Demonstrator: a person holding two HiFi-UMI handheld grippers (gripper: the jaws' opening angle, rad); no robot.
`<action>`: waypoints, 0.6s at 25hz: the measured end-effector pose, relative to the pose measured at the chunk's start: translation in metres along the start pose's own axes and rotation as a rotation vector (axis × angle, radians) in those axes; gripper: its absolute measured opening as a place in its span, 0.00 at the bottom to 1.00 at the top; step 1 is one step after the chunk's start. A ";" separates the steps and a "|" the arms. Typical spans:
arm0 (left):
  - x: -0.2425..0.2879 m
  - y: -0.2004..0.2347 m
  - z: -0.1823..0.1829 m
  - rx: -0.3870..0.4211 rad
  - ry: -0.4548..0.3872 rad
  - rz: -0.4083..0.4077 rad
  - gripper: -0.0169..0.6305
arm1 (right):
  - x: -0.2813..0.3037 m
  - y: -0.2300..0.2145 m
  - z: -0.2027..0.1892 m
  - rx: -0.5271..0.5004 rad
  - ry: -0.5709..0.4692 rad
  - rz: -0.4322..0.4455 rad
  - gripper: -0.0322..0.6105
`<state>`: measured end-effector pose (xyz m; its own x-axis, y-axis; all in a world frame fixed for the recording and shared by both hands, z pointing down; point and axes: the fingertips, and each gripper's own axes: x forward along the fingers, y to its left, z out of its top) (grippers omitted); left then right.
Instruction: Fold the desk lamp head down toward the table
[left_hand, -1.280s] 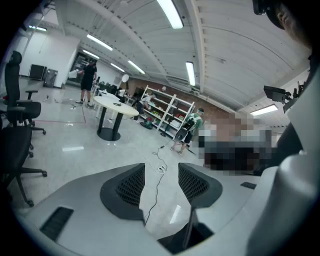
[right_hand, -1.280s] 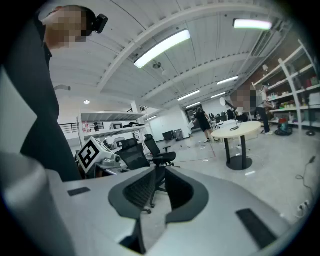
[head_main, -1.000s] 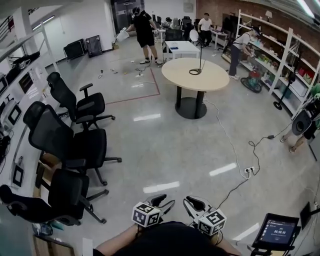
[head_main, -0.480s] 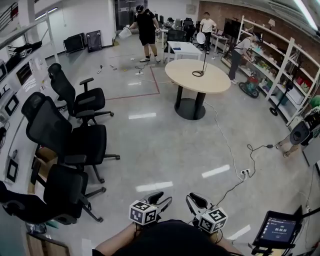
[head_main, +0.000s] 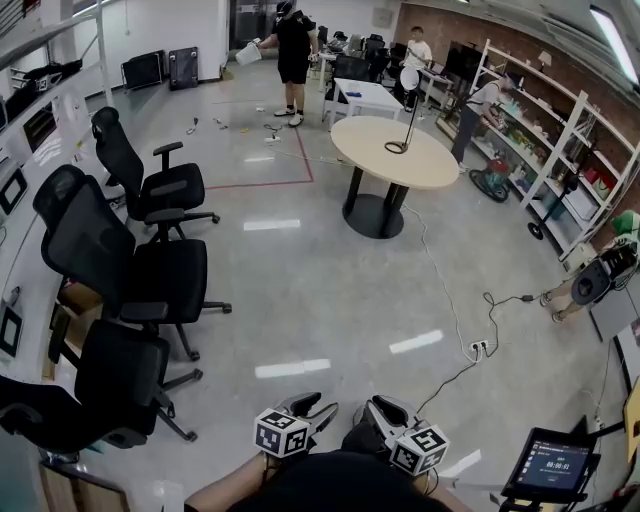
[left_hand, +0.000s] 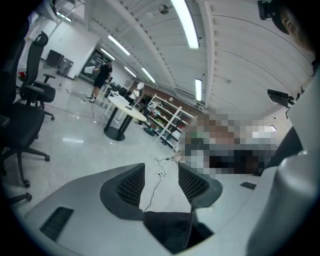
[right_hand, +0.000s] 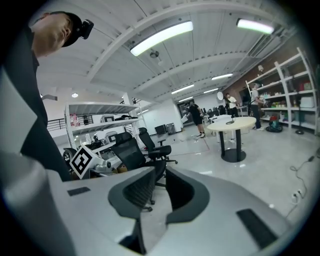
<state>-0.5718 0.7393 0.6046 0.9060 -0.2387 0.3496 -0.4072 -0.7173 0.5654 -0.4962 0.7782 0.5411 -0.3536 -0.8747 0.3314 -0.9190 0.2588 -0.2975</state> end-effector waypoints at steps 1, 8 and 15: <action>-0.001 0.002 -0.002 -0.006 0.004 0.005 0.36 | 0.003 0.000 -0.001 0.007 0.004 0.006 0.16; -0.014 0.048 0.000 -0.040 0.015 0.146 0.36 | 0.055 0.000 -0.008 0.043 0.029 0.135 0.16; 0.014 0.084 0.033 -0.076 0.003 0.259 0.36 | 0.110 -0.052 0.018 0.044 0.026 0.212 0.16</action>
<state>-0.5891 0.6540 0.6323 0.7701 -0.4061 0.4919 -0.6331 -0.5811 0.5114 -0.4842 0.6618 0.5771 -0.5428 -0.7916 0.2805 -0.8154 0.4168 -0.4017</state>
